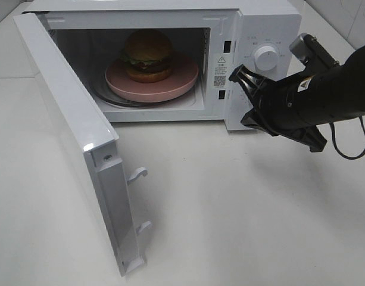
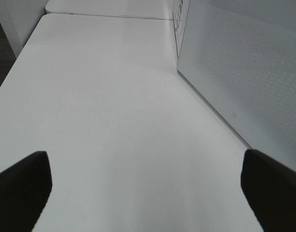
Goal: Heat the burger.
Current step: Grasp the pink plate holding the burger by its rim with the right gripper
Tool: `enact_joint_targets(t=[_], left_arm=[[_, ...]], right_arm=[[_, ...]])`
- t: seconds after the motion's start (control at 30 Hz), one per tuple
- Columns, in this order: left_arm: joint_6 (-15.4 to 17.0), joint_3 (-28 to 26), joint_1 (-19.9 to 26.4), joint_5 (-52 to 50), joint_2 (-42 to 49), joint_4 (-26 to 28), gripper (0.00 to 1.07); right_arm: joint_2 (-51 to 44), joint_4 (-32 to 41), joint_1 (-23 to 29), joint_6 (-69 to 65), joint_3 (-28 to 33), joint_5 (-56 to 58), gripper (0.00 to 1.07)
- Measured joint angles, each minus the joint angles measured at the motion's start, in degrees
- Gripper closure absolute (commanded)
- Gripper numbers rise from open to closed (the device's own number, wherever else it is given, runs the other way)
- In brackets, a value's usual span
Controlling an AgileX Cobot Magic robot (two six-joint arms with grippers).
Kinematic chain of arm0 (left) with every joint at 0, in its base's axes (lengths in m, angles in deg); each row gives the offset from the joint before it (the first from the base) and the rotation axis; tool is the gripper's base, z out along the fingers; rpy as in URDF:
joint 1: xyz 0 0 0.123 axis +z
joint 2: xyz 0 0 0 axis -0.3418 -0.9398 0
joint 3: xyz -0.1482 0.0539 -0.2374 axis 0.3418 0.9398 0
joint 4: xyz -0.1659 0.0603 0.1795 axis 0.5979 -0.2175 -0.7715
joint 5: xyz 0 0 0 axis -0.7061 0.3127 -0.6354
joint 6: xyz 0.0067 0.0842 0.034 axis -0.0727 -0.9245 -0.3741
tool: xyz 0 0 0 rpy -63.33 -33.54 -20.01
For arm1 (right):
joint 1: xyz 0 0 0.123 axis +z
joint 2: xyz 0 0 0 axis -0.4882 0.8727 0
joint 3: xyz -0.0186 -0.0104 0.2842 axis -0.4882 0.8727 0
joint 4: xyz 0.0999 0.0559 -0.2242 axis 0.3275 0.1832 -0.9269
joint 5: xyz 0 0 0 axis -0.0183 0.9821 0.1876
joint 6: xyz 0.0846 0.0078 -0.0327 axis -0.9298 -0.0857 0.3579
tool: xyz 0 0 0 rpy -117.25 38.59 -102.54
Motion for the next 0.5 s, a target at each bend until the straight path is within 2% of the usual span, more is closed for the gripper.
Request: enact_joint_targets(t=[0.3,0.5], left_arm=[[0.0,0.0,0.0,0.0,0.0,0.0,0.06],[0.0,0.0,0.0,0.0,0.0,0.0,0.06]], right_arm=[[-2.18,-0.06,0.0,8.71,0.0,6.65,1.07],[-3.04,-0.11,0.0,17.65,-1.26,15.01,1.07]])
